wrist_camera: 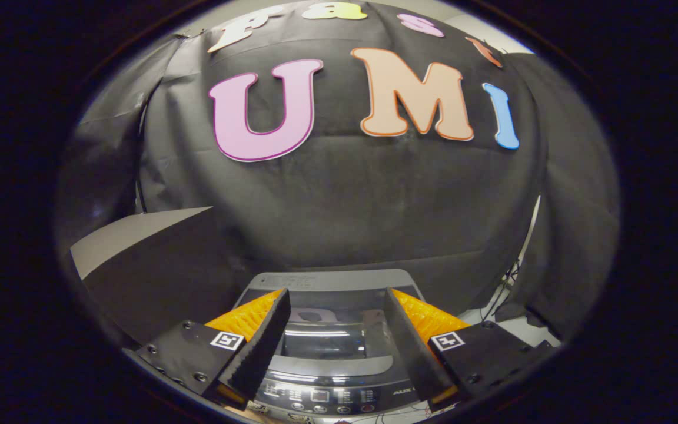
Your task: Put the clothes into the washing machine and then close the washing machine lid.
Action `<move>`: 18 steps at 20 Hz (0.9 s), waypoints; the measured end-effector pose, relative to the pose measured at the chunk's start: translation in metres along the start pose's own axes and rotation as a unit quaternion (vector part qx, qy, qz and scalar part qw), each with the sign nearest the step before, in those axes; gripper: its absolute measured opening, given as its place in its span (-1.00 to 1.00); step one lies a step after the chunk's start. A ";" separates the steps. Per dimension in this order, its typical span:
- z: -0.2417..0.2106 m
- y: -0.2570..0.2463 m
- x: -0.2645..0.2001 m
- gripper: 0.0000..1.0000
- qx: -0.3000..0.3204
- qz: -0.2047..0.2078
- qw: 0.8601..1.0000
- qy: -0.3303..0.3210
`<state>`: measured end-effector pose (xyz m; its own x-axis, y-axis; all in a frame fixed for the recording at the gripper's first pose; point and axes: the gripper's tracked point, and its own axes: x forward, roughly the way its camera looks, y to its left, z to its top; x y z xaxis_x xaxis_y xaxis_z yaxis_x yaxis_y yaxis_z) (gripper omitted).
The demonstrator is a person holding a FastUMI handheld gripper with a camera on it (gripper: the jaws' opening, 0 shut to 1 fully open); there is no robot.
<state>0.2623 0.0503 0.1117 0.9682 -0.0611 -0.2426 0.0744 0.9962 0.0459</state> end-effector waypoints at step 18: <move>-0.099 -0.091 -0.108 0.94 -0.003 0.000 0.993 -0.120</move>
<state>0.1272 -0.0273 0.0382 0.9974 -0.0726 -0.0040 0.0727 0.9966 0.0393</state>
